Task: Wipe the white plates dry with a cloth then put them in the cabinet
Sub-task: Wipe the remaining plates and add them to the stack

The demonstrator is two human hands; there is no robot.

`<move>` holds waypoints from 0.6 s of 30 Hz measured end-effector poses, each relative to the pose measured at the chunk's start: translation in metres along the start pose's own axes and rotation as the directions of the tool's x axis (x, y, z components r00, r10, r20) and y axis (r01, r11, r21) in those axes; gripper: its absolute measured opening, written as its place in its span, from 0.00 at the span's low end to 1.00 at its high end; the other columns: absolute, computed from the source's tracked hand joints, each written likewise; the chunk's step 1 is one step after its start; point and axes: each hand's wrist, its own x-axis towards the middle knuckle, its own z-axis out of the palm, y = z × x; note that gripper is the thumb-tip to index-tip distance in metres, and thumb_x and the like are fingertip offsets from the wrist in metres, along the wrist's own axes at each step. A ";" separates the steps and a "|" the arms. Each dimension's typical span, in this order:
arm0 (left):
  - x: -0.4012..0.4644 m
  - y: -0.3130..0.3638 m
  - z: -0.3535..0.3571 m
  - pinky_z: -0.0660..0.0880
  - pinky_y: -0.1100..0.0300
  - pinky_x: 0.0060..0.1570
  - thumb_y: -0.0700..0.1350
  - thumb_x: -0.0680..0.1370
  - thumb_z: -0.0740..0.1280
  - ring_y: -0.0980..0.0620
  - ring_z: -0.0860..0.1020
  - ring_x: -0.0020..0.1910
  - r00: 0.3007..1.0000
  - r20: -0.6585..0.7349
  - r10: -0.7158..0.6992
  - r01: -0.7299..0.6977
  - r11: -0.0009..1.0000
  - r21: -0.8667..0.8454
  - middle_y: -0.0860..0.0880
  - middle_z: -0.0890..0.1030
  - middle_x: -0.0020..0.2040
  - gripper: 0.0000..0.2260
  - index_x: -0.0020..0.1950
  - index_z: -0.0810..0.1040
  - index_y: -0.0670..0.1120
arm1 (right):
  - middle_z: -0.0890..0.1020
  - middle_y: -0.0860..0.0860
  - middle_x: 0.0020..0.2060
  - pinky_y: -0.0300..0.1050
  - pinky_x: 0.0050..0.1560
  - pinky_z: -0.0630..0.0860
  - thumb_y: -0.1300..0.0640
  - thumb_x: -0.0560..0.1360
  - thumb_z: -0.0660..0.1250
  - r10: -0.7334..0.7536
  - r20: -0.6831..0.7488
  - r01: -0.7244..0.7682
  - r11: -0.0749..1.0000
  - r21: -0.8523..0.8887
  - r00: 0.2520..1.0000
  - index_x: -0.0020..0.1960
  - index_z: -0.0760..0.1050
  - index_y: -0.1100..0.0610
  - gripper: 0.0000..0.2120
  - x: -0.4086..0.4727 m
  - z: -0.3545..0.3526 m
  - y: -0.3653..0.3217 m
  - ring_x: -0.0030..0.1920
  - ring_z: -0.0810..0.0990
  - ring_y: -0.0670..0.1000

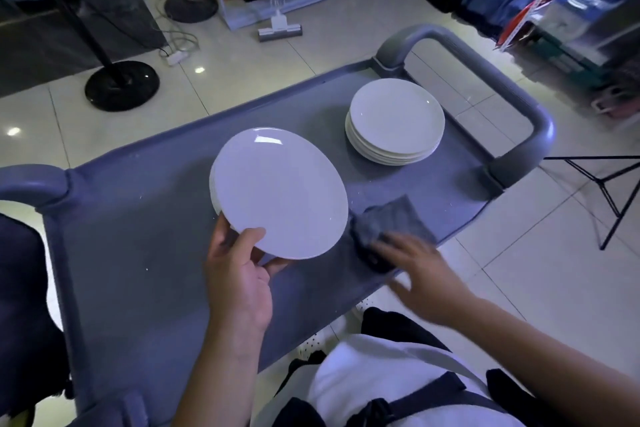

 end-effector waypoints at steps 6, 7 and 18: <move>0.002 -0.004 0.000 0.83 0.44 0.43 0.32 0.78 0.62 0.43 0.81 0.60 1.000 0.000 -0.025 0.025 1.000 -0.015 0.48 0.82 0.64 0.22 0.63 0.81 0.55 | 0.41 0.42 0.81 0.58 0.77 0.51 0.32 0.80 0.51 0.070 0.254 -0.049 0.995 -0.088 0.965 0.80 0.43 0.35 0.32 -0.016 0.041 0.003 0.80 0.36 0.48; 0.003 -0.004 0.001 0.83 0.45 0.42 0.32 0.78 0.62 0.43 0.81 0.60 1.000 -0.004 -0.029 0.029 0.999 -0.020 0.48 0.82 0.65 0.22 0.63 0.81 0.55 | 0.47 0.41 0.81 0.57 0.77 0.53 0.34 0.81 0.53 0.082 0.265 -0.072 0.996 -0.045 0.961 0.80 0.50 0.35 0.29 -0.012 0.031 0.004 0.81 0.43 0.48; 0.015 -0.012 0.033 0.73 0.55 0.42 0.37 0.76 0.62 0.44 0.69 0.51 0.949 0.279 -0.147 0.142 0.989 0.039 0.50 0.83 0.55 0.21 0.63 0.83 0.53 | 0.84 0.56 0.55 0.55 0.54 0.83 0.51 0.80 0.67 0.402 0.256 -0.347 0.172 0.922 0.879 0.60 0.82 0.56 0.13 0.069 -0.133 0.001 0.55 0.84 0.57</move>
